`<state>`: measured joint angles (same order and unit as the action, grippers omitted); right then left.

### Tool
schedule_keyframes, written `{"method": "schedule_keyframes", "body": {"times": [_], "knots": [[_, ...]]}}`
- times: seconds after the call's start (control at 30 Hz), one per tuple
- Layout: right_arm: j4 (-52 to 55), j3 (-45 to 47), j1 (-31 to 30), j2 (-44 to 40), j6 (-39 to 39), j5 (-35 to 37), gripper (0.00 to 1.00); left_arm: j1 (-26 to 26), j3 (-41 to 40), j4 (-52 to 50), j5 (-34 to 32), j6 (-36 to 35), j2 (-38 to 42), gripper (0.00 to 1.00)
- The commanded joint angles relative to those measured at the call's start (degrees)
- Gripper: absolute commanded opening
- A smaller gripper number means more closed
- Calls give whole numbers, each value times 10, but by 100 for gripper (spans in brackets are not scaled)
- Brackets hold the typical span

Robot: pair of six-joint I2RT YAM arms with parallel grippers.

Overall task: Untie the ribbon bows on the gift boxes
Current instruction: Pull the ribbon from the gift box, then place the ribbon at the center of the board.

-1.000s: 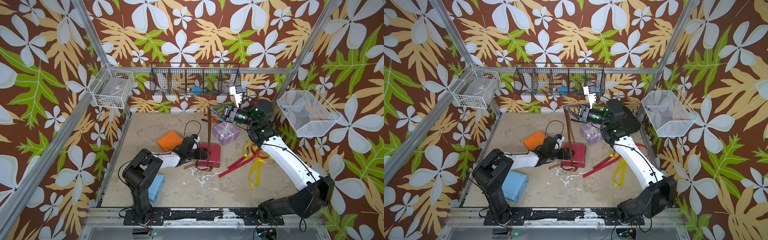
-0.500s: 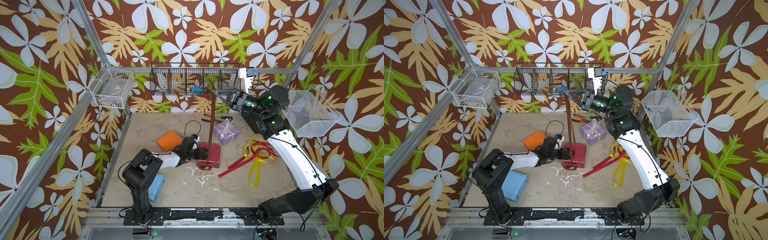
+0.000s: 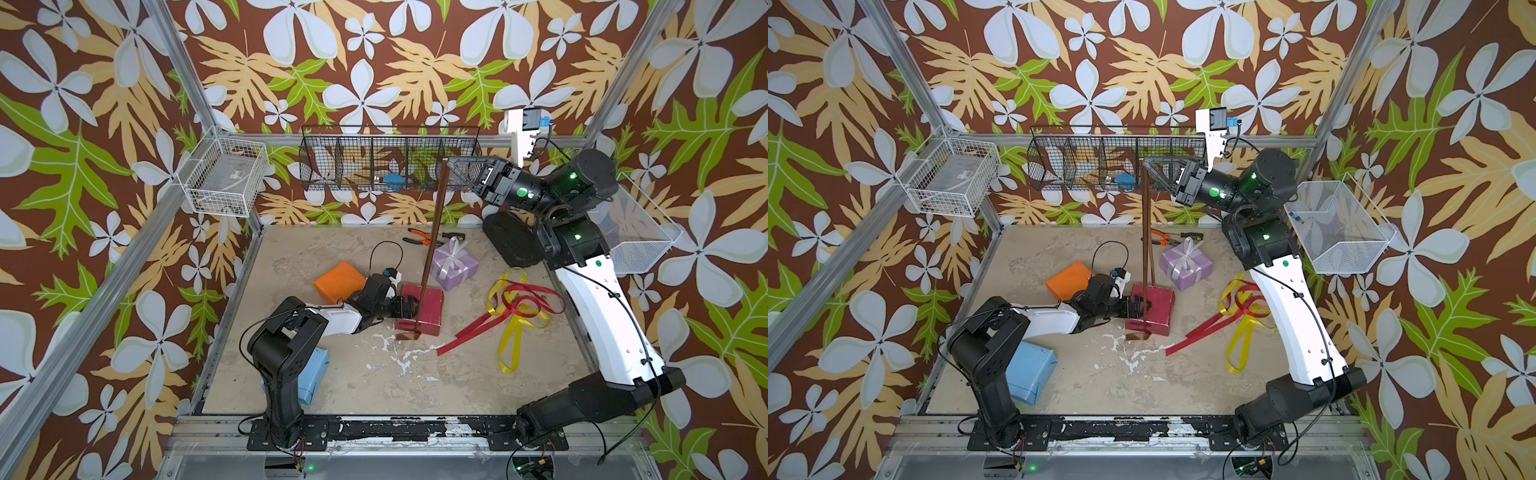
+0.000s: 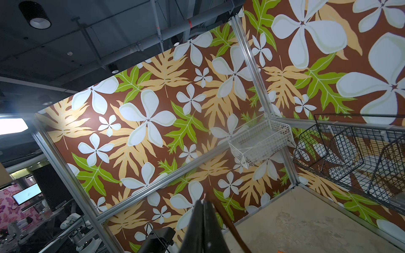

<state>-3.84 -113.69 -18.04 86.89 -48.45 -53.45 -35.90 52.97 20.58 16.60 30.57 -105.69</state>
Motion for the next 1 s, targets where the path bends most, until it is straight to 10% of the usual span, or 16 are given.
{"method": "schedule_keyframes", "body": {"times": [0.0, 0.37, 0.97], "knots": [[-90, -12, 17, -11, -4, 25, 0, 0, -2, -85, -30, -24, -8, 98], [-178, 296, 80, -95, -21, 47, 0, -1, 7, -95, -28, -28, -13, 97], [-132, 780, 359, -326, -2, 252, 0, 0, 7, -100, -30, -35, -20, 97]]}}
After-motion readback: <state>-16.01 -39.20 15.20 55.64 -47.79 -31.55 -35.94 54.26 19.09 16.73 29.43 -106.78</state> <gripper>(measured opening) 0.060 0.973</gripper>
